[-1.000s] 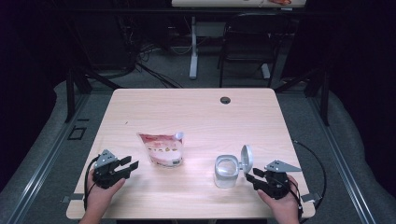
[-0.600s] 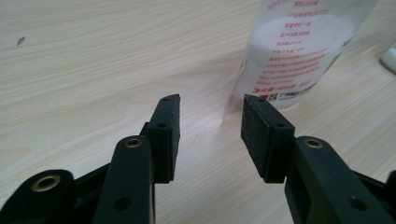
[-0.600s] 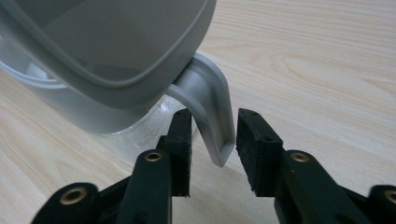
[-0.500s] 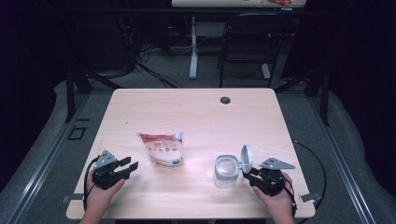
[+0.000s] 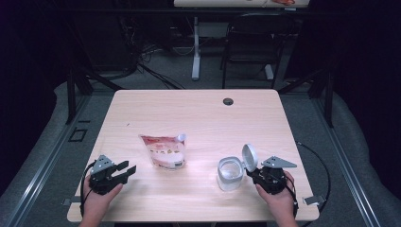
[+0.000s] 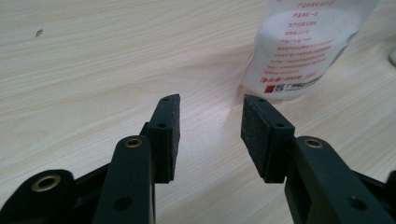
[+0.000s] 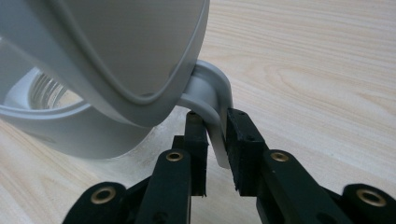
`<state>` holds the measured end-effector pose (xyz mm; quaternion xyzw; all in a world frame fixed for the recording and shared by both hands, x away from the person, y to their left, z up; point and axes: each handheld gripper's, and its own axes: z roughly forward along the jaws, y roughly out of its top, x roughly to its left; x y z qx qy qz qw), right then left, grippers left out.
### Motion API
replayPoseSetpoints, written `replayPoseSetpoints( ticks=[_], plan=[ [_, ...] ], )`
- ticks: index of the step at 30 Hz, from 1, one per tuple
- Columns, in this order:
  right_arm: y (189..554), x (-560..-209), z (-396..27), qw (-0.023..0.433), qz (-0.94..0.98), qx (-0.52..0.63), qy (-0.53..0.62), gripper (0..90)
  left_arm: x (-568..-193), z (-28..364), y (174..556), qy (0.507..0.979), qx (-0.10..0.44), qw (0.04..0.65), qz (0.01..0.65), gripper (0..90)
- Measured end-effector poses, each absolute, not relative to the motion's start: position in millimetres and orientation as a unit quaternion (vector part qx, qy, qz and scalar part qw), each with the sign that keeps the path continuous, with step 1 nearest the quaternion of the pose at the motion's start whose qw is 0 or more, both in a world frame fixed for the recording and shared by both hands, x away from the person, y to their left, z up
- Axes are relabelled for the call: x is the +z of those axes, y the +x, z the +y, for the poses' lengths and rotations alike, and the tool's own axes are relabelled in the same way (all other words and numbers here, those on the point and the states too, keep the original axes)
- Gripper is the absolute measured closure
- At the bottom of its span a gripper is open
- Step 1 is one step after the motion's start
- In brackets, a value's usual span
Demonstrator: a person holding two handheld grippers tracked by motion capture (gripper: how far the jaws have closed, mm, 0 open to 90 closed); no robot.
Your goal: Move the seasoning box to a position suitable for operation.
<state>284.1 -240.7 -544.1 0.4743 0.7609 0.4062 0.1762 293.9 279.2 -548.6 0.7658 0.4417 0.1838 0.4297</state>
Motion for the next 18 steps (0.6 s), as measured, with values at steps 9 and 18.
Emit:
replayPoseSetpoints(
  ticks=[9,18],
  plan=[
    [297.5,-546.8,-245.1,0.162,0.754,0.427,0.472,77.0,-549.1,277.7,294.2,0.769,0.18,0.424,0.443,57.8],
    [309.2,-546.7,-239.9,0.167,0.76,0.427,0.46,77.5,-550.0,276.6,294.9,0.769,0.182,0.426,0.441,57.8]
  ],
)
